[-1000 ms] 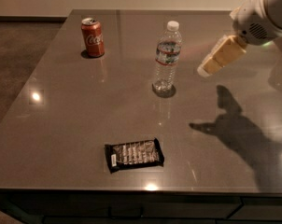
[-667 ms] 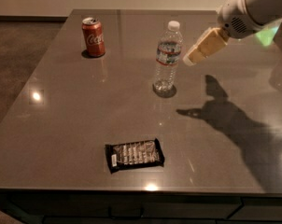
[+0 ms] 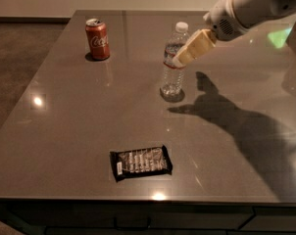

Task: Pick water bottle

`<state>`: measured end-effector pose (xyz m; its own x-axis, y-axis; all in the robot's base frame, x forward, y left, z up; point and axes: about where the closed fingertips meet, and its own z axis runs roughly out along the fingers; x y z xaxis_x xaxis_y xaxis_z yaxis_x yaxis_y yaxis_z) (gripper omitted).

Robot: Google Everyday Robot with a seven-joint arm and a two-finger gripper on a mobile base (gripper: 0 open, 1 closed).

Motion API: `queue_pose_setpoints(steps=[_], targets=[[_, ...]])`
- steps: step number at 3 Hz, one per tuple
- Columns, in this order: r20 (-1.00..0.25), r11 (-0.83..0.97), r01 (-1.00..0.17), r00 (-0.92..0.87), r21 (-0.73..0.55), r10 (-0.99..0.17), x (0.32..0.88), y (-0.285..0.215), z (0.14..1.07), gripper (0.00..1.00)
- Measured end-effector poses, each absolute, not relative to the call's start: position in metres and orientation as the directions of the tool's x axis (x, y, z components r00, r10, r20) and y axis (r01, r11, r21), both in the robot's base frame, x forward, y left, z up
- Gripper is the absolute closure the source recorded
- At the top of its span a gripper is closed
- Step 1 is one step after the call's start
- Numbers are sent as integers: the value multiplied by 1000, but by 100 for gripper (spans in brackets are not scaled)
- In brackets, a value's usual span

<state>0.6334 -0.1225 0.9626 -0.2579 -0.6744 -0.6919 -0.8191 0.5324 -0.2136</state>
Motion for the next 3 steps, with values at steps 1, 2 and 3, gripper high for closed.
queue_pose_setpoints(steps=[1, 2, 3], targets=[[-711, 482, -860, -235, -165, -662, 631, -97, 957, 2], [-722, 448, -883, -216, -144, -657, 627, -84, 955, 24], [-729, 427, -895, -204, -132, -653, 624, -77, 954, 47]])
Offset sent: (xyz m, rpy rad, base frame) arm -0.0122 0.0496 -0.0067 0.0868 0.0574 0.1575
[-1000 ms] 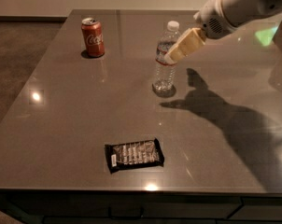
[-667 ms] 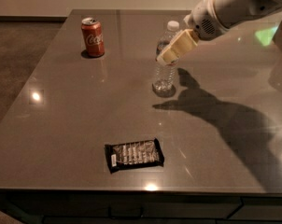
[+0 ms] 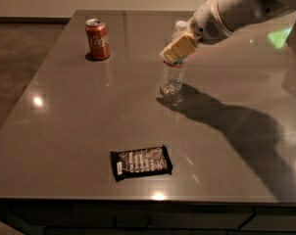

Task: Pick water bottle

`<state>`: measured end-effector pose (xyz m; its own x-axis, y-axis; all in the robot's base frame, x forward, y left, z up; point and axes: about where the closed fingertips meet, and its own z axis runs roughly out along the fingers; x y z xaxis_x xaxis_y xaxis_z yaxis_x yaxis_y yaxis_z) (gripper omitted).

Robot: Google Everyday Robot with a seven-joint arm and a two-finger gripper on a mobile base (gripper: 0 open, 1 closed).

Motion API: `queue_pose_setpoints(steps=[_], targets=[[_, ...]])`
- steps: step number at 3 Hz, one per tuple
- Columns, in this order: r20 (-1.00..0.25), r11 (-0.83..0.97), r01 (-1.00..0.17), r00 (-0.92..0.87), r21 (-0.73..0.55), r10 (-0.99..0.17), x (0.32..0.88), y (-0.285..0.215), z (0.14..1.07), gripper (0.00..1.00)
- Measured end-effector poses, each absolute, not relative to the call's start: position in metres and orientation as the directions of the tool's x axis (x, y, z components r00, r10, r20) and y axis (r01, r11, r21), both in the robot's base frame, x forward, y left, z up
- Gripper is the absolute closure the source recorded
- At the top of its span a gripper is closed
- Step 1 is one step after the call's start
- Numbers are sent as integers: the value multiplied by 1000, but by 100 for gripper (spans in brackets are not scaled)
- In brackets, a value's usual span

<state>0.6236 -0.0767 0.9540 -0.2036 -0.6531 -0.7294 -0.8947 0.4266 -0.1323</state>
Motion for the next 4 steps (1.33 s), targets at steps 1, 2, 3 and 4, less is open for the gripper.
queue_pose_setpoints(steps=[1, 2, 3, 4], targets=[[-742, 408, -903, -180, -136, -645, 622, -74, 969, 79], [-756, 391, -906, -138, -165, -639, 620, -75, 996, 99], [-755, 353, -905, -58, -236, -653, 619, -78, 1052, 100], [-755, 353, -905, -58, -236, -653, 619, -78, 1052, 100]])
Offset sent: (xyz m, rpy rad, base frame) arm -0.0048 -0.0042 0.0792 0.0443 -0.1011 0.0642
